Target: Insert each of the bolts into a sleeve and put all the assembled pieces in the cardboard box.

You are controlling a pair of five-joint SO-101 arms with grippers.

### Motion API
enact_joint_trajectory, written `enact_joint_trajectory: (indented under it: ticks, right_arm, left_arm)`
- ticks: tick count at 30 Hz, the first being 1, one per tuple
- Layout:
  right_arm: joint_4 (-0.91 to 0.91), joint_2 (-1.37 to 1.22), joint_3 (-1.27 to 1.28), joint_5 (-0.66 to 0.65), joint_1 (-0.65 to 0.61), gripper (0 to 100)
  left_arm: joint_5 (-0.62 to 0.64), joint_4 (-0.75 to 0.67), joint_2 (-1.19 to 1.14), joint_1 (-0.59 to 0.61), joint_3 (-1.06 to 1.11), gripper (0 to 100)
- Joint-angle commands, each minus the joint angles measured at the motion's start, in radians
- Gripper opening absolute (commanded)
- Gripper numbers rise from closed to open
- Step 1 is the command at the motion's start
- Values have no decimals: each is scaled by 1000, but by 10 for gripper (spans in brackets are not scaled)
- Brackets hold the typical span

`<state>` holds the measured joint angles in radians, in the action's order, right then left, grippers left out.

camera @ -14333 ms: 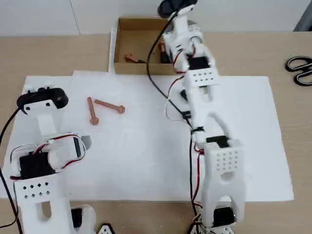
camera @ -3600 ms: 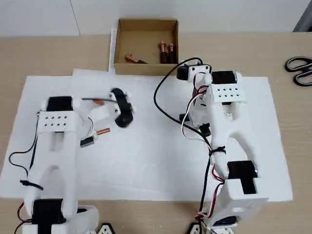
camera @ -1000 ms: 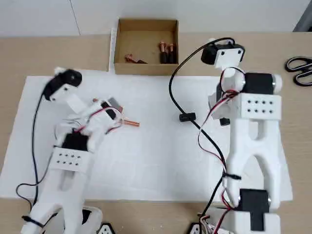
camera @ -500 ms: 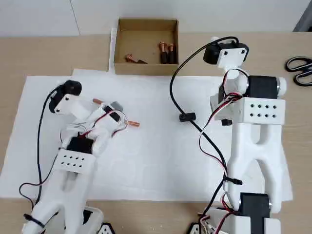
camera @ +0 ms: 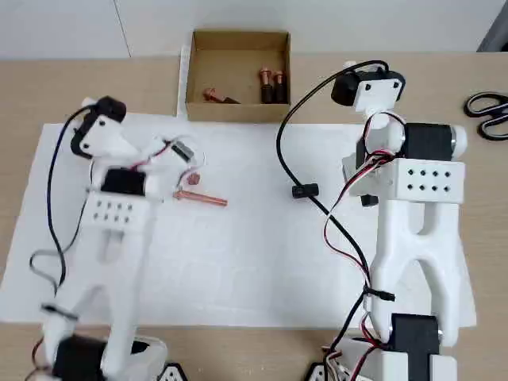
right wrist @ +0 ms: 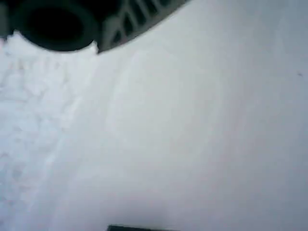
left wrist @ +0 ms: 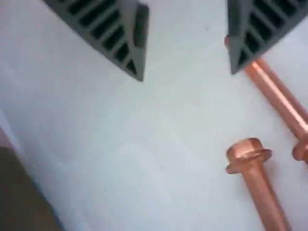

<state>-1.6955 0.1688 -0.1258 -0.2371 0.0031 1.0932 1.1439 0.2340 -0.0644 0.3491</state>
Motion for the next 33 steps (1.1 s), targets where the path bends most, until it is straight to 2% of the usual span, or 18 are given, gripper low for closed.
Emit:
enact_joint_trajectory:
  ticks: [1, 5, 8, 11, 33]
  right_arm:
    - [-10, 54, -52, -5, 4, 5]
    - [-10, 54, -52, -5, 4, 5]
    - [-10, 54, -52, -5, 4, 5]
    - [-10, 51, -52, -5, 4, 5]
    - [-10, 48, -52, -5, 4, 5]
  left_arm:
    - [6, 155, -150, 8, -229, 112]
    - [14, 233, -336, 8, -337, 109]
    - [94, 265, -450, 11, -378, 108]
    - [112, 267, -526, 14, -410, 108]
    - [166, 160, -721, 15, -423, 90]
